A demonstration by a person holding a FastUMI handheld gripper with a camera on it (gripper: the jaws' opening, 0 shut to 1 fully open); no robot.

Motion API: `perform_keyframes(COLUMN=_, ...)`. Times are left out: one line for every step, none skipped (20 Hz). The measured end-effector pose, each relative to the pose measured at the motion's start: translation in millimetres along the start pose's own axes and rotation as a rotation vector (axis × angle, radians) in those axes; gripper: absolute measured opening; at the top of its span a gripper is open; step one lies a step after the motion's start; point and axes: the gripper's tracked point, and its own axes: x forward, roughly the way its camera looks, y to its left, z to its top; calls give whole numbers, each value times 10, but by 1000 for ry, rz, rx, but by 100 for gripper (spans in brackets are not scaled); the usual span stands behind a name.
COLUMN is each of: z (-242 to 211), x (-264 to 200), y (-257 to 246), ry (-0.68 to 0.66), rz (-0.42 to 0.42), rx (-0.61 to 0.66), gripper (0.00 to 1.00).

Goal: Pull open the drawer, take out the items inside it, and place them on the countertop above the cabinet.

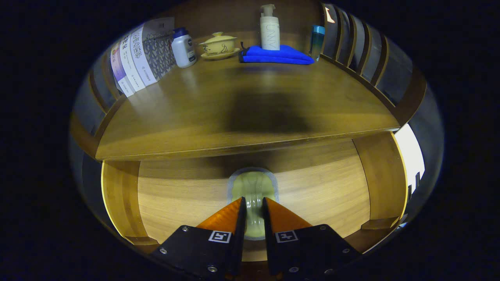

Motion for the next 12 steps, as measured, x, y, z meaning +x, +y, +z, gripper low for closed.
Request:
perform_keyframes(z=-10, x=1, y=-2, ry=2, rz=0, rx=-3, gripper=25)
perform_keyframes(z=-8, x=-5, y=0, ry=1, rz=3, rx=-13, gripper=23)
perform_keyframes(z=-28, x=-10, y=-9, ry=2, rz=0, rx=-27, gripper=22)
perform_keyframes(z=-39, x=-39, y=-48, ry=-1, rz=-17, rx=-40, gripper=20)
perform_keyframes(z=-56, x=-64, y=-82, ry=-10, rz=-36, rx=-56, gripper=19)
perform_keyframes(z=-74, x=-96, y=-98, ry=-17, rz=-47, rx=-72, gripper=16)
perform_keyframes(z=-90, x=-143, y=-92, ry=-29, rz=-52, rx=-88, gripper=16)
perform_keyframes(z=-84, x=-204, y=-76, ry=-43, rz=-52, rx=-100, gripper=15)
perform_keyframes(z=-95, x=-273, y=-65, ry=-58, rz=-52, rx=-108, gripper=15)
perform_keyframes(z=-92, x=-370, y=-53, ry=-74, rz=-50, rx=-116, gripper=15)
perform_keyframes(z=-83, x=-468, y=-49, ry=-91, rz=-55, rx=-125, gripper=15)
perform_keyframes(z=-55, x=-586, y=-55, ry=-112, rz=-60, rx=-127, gripper=15)
